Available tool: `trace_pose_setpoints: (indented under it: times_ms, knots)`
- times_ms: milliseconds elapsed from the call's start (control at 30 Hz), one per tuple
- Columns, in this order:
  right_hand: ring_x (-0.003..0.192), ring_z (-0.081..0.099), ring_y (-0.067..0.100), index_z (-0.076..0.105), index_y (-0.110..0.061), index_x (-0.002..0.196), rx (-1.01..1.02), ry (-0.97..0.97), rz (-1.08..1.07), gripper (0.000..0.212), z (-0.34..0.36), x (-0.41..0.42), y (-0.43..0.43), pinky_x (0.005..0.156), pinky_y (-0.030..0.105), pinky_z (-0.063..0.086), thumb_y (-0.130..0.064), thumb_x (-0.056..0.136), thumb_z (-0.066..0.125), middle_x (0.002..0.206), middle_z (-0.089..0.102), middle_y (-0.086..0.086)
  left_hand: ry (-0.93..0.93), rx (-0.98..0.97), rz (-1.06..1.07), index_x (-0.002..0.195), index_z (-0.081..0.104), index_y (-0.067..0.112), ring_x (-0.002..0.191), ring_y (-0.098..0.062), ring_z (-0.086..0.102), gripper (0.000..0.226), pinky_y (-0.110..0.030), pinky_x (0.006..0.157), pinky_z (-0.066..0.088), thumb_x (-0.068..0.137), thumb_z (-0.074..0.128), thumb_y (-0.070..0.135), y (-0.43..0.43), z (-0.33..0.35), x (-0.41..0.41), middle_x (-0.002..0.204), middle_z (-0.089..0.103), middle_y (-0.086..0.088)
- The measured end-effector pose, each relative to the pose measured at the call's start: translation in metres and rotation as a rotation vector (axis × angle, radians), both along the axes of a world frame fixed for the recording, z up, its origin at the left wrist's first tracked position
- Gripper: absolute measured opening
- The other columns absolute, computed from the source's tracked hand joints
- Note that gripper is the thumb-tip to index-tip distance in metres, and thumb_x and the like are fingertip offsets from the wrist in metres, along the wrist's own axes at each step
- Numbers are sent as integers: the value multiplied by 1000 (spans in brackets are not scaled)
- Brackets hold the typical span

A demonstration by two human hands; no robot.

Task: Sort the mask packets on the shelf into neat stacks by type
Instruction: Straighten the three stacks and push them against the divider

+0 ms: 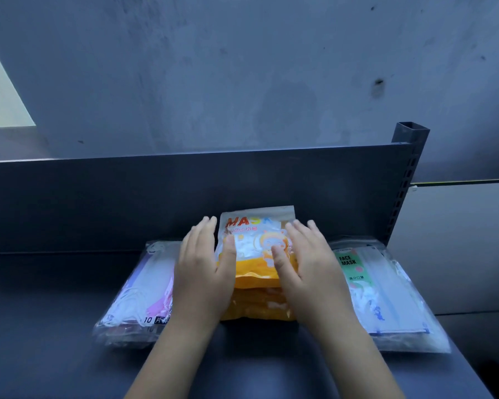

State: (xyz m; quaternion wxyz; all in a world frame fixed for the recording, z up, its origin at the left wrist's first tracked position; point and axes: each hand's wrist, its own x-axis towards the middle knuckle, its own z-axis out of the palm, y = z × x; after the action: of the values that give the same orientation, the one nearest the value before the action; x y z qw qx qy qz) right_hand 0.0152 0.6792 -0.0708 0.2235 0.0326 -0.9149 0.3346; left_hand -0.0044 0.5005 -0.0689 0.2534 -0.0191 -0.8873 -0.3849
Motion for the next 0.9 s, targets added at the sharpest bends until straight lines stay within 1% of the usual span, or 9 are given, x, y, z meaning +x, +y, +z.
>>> trace_pose_setpoints:
  times_ms: [67,100,200,367,500,667,733,833,900]
  knots:
    - [157,23,19,49,-17,152,136,38,34,69,2,3,-4,126,43,25,-58,100,30,162,43,-1,38,-229,5,153,48,17,153,-23,31,70,-47,125,26,98,30,57,0,6,3,161,44,-2]
    - [157,25,20,50,-16,151,164,42,40,69,4,5,-6,126,44,25,-56,100,28,162,44,0,29,-307,2,154,48,18,154,-24,30,73,-49,125,25,97,26,58,1,9,5,162,43,-1]
    - [157,25,20,50,-16,151,175,39,33,64,8,12,-15,127,42,22,-51,102,28,162,44,1,-36,-416,-32,156,43,22,156,-22,25,78,-49,126,19,94,17,61,1,16,11,165,39,3]
    - [156,26,21,50,-15,150,124,31,-1,64,12,22,-26,125,46,27,-50,102,28,160,45,2,-64,-464,-122,158,39,22,158,-19,20,83,-47,127,16,91,12,64,-4,19,15,167,35,6]
    - [157,22,20,47,-16,153,150,-19,-50,61,20,28,-24,125,45,25,-47,103,32,162,43,1,-84,-463,-179,159,36,23,158,-19,19,86,-45,127,15,89,11,65,-3,25,14,167,34,7]
    - [158,18,16,44,-21,155,97,-49,-75,67,19,42,-19,126,43,23,-54,102,23,163,40,-4,-53,-424,-183,155,44,19,155,-22,26,78,-49,125,18,94,20,62,7,23,15,163,41,2]
    - [158,16,16,41,-21,157,81,-67,-75,66,13,46,-13,126,42,23,-54,102,24,164,38,-5,-47,-444,-185,151,47,18,154,-22,29,73,-51,124,20,97,23,60,14,18,20,161,44,1]
    - [159,14,15,41,-18,157,75,-67,-57,65,9,48,2,126,43,23,-51,103,27,165,37,-3,-24,-498,-163,146,52,16,150,-25,36,67,-54,122,26,99,27,56,28,13,30,156,50,-2]
    - [159,14,13,41,-18,157,43,-43,-48,65,12,48,14,126,43,24,-51,103,27,165,37,-3,-6,-506,-142,142,55,14,145,-28,42,64,-53,119,31,100,29,54,42,13,34,152,54,-5]
